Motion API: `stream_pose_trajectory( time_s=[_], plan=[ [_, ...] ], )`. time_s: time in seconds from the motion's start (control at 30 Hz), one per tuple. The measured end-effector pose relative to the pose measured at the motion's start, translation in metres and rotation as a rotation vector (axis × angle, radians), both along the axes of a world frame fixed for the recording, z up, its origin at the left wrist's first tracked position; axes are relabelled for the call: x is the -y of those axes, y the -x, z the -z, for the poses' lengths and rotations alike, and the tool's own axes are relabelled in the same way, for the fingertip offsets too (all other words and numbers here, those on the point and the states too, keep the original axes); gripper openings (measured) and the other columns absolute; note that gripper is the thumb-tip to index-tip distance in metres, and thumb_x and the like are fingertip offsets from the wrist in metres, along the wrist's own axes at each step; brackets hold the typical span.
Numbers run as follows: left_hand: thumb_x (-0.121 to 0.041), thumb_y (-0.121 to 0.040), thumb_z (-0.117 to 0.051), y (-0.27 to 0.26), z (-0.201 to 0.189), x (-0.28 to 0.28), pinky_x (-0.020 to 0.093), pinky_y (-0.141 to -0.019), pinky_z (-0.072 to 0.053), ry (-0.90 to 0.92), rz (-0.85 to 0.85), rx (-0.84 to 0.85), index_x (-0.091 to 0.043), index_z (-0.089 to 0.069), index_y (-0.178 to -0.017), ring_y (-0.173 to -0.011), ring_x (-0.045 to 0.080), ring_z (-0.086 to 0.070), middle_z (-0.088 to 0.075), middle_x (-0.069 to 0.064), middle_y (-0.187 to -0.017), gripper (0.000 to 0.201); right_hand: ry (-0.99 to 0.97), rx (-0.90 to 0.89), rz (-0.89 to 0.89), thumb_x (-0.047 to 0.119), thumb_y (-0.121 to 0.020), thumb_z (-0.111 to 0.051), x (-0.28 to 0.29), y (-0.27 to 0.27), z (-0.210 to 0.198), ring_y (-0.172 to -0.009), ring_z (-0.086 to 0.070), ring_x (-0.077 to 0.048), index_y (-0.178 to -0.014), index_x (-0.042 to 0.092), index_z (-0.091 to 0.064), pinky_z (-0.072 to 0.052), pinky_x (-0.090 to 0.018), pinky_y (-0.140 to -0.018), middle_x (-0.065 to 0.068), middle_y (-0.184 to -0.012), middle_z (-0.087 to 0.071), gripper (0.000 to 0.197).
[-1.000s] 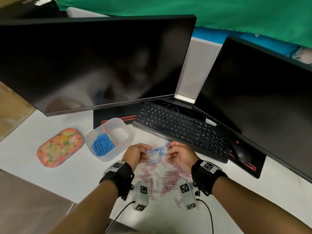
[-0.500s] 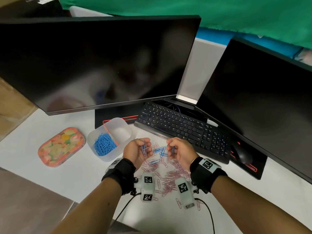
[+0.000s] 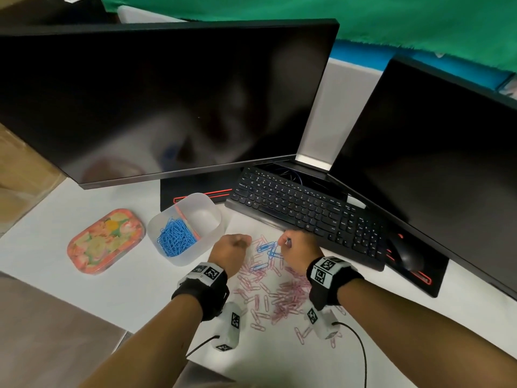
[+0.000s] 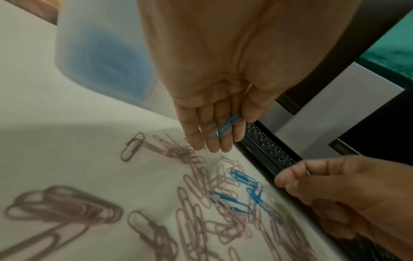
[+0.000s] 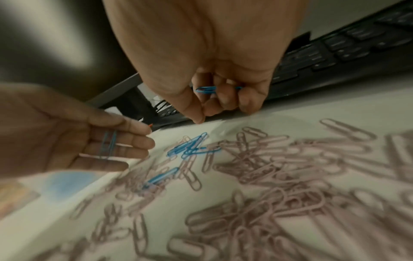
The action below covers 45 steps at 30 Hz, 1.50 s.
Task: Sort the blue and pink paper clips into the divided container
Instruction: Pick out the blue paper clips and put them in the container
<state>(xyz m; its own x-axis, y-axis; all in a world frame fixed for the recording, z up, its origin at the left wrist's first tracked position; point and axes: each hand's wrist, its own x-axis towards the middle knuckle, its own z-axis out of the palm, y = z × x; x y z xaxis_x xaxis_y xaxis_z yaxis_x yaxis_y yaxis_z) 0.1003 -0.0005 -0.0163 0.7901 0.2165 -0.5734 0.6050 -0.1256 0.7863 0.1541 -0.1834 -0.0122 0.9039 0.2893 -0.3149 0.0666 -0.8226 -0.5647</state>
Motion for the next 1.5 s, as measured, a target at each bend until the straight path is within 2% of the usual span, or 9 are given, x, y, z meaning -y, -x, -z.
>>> stream_pose_trajectory(
  time_s=[0.13,0.23,0.3,0.53,0.73,1.0,1.17,1.37,1.5],
  plan=[
    [-0.008,-0.092,-0.039,0.006,-0.004,-0.001,0.036,-0.079,-0.056,-0.130,-0.044,0.050,-0.026,-0.065,-0.084,-0.081,0.018,-0.064,-0.070,-0.006,-0.081,0.032,0.117,0.093,-0.261,0.000,-0.085,-0.053,-0.008,-0.004,0.002,-0.079,-0.059,-0.018,-0.105,0.023,-0.065,-0.052,-0.031,-0.066,0.005,-0.102,-0.056,0.034],
    [-0.009,-0.093,-0.039,0.006,-0.007,0.005,0.029,-0.064,-0.048,-0.179,-0.042,0.099,-0.023,-0.064,-0.083,-0.066,0.018,-0.055,-0.060,-0.002,-0.071,0.031,0.231,0.117,-0.462,0.001,-0.084,-0.056,-0.013,-0.007,0.003,-0.087,-0.059,-0.021,-0.119,0.028,-0.061,-0.055,-0.037,-0.072,0.002,-0.106,-0.052,0.044],
    [-0.015,-0.094,-0.043,0.006,-0.012,0.012,0.026,-0.067,-0.043,-0.263,0.067,0.113,-0.019,-0.063,-0.087,-0.069,0.017,-0.055,-0.060,-0.002,-0.073,0.022,0.258,0.123,-0.526,0.007,-0.086,-0.060,-0.014,-0.010,0.003,-0.090,-0.058,-0.020,-0.125,0.026,-0.058,-0.056,-0.036,-0.074,0.001,-0.108,-0.051,0.043],
    [-0.015,-0.088,-0.045,0.005,-0.009,0.016,0.025,-0.075,-0.047,-0.461,0.220,0.023,-0.021,-0.063,-0.084,-0.086,0.020,-0.062,-0.068,-0.001,-0.088,0.019,0.243,0.132,-0.556,0.017,-0.090,-0.058,-0.018,-0.015,0.006,-0.084,-0.054,-0.019,-0.095,0.020,-0.065,-0.047,-0.031,-0.068,0.002,-0.097,-0.052,0.010],
    [-0.016,-0.088,-0.047,0.005,-0.005,0.012,0.025,-0.075,-0.048,-0.474,0.237,0.012,-0.022,-0.065,-0.084,-0.085,0.019,-0.062,-0.068,-0.001,-0.088,0.019,0.153,0.055,-0.426,0.023,-0.089,-0.062,-0.013,-0.015,0.008,-0.086,-0.059,-0.020,-0.090,0.016,-0.069,-0.051,-0.033,-0.075,0.000,-0.098,-0.059,0.011],
    [-0.011,-0.083,-0.052,0.002,0.001,0.016,0.022,-0.072,-0.045,-0.488,0.337,-0.005,-0.027,-0.065,-0.080,-0.086,0.015,-0.060,-0.066,-0.006,-0.089,0.021,-0.223,-0.271,0.025,0.019,-0.082,-0.072,0.009,-0.024,-0.004,-0.097,-0.063,-0.016,-0.098,0.011,-0.073,-0.046,-0.020,-0.074,-0.001,-0.105,-0.069,0.018],
    [-0.014,-0.080,-0.056,0.001,0.004,0.022,0.024,-0.081,-0.048,-0.567,0.521,0.014,-0.026,-0.067,-0.086,-0.092,0.017,-0.061,-0.064,-0.006,-0.095,0.018,-0.546,-0.502,0.232,0.003,-0.089,-0.060,0.014,-0.022,-0.006,-0.059,-0.048,-0.012,-0.108,0.003,-0.065,-0.037,-0.020,-0.051,-0.008,-0.085,-0.069,0.020],
    [-0.019,-0.078,-0.058,0.002,0.002,0.029,0.026,-0.072,-0.049,-0.703,0.652,0.038,-0.024,-0.067,-0.086,-0.082,0.014,-0.056,-0.062,-0.005,-0.094,0.013,-0.801,-0.735,0.474,0.005,-0.086,-0.036,0.006,-0.015,-0.007,-0.058,-0.044,-0.018,-0.081,0.008,-0.056,-0.033,-0.030,-0.056,-0.007,-0.068,-0.051,0.021],
    [-0.021,-0.078,-0.060,0.004,-0.001,0.031,0.031,-0.075,-0.053,-0.716,0.657,0.034,-0.025,-0.059,-0.076,-0.082,0.016,-0.058,-0.060,-0.004,-0.089,0.004,-0.788,-0.783,0.467,0.019,-0.090,-0.042,0.002,-0.016,-0.009,-0.052,-0.041,-0.017,-0.073,0.015,-0.047,-0.031,-0.028,-0.052,-0.002,-0.061,-0.044,0.018]
  ],
)
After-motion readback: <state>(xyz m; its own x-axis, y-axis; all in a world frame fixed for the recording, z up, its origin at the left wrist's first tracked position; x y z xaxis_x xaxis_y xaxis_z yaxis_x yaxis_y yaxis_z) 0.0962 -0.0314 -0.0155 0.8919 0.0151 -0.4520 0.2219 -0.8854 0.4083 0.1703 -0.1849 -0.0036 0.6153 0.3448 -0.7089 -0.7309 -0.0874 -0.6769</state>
